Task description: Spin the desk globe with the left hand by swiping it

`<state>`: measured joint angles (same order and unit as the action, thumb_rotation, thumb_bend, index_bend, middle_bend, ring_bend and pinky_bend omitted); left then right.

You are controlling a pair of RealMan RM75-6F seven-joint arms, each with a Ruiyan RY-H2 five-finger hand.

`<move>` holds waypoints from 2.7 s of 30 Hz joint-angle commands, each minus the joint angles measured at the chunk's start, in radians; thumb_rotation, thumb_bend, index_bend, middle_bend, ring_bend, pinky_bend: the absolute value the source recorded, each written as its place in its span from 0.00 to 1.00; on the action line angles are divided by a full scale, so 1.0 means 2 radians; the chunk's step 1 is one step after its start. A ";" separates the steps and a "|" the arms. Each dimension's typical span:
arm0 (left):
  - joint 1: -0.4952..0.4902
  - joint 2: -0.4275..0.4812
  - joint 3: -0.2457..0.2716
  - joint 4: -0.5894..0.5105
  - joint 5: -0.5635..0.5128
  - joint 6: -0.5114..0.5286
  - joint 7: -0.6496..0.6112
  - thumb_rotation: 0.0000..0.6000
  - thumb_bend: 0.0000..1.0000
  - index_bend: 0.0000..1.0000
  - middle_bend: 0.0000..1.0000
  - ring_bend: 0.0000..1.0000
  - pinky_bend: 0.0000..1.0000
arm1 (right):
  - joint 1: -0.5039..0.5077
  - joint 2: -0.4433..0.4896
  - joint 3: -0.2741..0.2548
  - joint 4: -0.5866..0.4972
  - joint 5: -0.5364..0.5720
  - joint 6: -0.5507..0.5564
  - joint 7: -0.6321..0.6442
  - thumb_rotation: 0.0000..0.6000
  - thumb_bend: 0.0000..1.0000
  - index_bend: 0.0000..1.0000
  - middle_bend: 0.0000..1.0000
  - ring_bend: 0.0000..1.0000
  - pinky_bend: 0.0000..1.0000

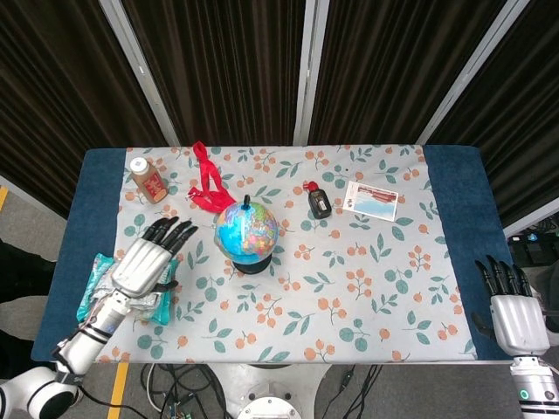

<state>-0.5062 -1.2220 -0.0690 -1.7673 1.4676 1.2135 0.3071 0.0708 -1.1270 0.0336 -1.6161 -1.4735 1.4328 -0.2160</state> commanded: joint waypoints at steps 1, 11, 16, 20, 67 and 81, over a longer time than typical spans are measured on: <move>0.016 0.013 0.000 0.003 0.001 0.026 -0.015 1.00 0.03 0.06 0.08 0.00 0.11 | 0.001 0.000 0.000 -0.001 0.000 0.000 -0.002 1.00 0.18 0.00 0.00 0.00 0.00; -0.002 -0.002 -0.009 0.000 0.069 0.040 -0.030 1.00 0.02 0.06 0.08 0.00 0.11 | 0.001 -0.001 0.000 -0.003 0.000 -0.001 -0.007 1.00 0.18 0.00 0.00 0.00 0.00; -0.028 -0.019 -0.012 -0.009 0.104 0.021 -0.027 1.00 0.03 0.06 0.08 0.00 0.11 | 0.001 -0.002 -0.001 0.000 0.002 -0.003 -0.004 1.00 0.18 0.00 0.00 0.00 0.00; -0.049 -0.035 -0.017 -0.013 0.112 -0.003 -0.020 1.00 0.03 0.06 0.08 0.00 0.11 | 0.001 -0.003 -0.001 0.002 0.002 -0.004 -0.002 1.00 0.18 0.00 0.00 0.00 0.00; -0.010 -0.004 0.001 0.007 0.026 0.010 -0.012 1.00 0.03 0.06 0.08 0.00 0.11 | 0.001 -0.003 -0.001 0.004 0.003 -0.004 0.003 1.00 0.17 0.00 0.00 0.00 0.00; -0.006 -0.004 -0.004 0.003 0.081 0.042 -0.038 1.00 0.03 0.06 0.08 0.00 0.11 | 0.002 -0.006 -0.001 0.003 0.004 -0.005 -0.003 1.00 0.17 0.00 0.00 0.00 0.00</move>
<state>-0.5012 -1.2122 -0.0739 -1.7570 1.5948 1.2974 0.2341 0.0740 -1.1379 0.0312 -1.6109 -1.4662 1.4226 -0.2221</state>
